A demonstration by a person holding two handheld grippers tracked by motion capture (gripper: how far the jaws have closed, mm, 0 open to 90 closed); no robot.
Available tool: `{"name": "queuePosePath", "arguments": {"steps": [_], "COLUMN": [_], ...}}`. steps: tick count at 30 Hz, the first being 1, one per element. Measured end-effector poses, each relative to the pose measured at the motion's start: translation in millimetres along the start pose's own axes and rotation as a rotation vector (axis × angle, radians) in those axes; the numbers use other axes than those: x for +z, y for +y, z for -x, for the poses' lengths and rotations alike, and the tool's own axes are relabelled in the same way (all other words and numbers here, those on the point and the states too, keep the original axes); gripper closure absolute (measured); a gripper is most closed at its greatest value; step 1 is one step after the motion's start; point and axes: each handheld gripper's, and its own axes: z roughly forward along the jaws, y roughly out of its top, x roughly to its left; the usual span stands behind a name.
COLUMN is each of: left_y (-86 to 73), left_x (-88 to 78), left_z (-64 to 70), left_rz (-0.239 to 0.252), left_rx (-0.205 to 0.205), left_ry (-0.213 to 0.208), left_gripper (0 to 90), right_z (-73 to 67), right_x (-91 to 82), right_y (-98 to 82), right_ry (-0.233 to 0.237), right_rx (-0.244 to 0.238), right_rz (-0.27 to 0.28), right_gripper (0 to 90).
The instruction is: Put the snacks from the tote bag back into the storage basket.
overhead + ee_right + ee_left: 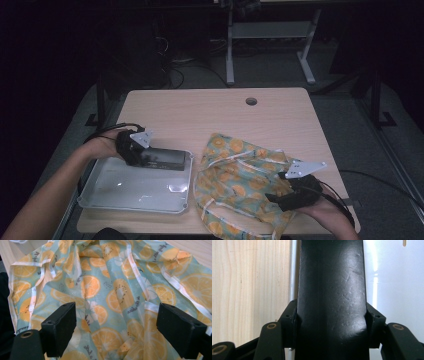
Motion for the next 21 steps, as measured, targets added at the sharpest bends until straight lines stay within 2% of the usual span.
{"name": "queuePosePath", "arguments": {"steps": [7, 12, 21], "left_y": [-2.8, -3.6, -5.9], "left_x": [2.8, 5.2, 2.5], "left_z": [-2.4, -3.2, -4.5], "left_rz": [0.008, -0.005, 0.010], "left_rx": [0.002, -0.008, -0.023], "left_ry": [0.019, 0.024, 0.040], "left_gripper": [41.3, 39.6, 37.3], "right_z": [-0.3, -0.8, -1.4], "right_x": [0.1, 0.4, 1.6], "right_y": [0.2, -0.2, -0.2], "right_ry": [0.003, 0.007, 0.011], "right_rx": [-0.003, 0.000, -0.005], "right_rz": [-0.002, -0.006, -0.009], "right_gripper": [15.6, 15.6, 15.6]}}
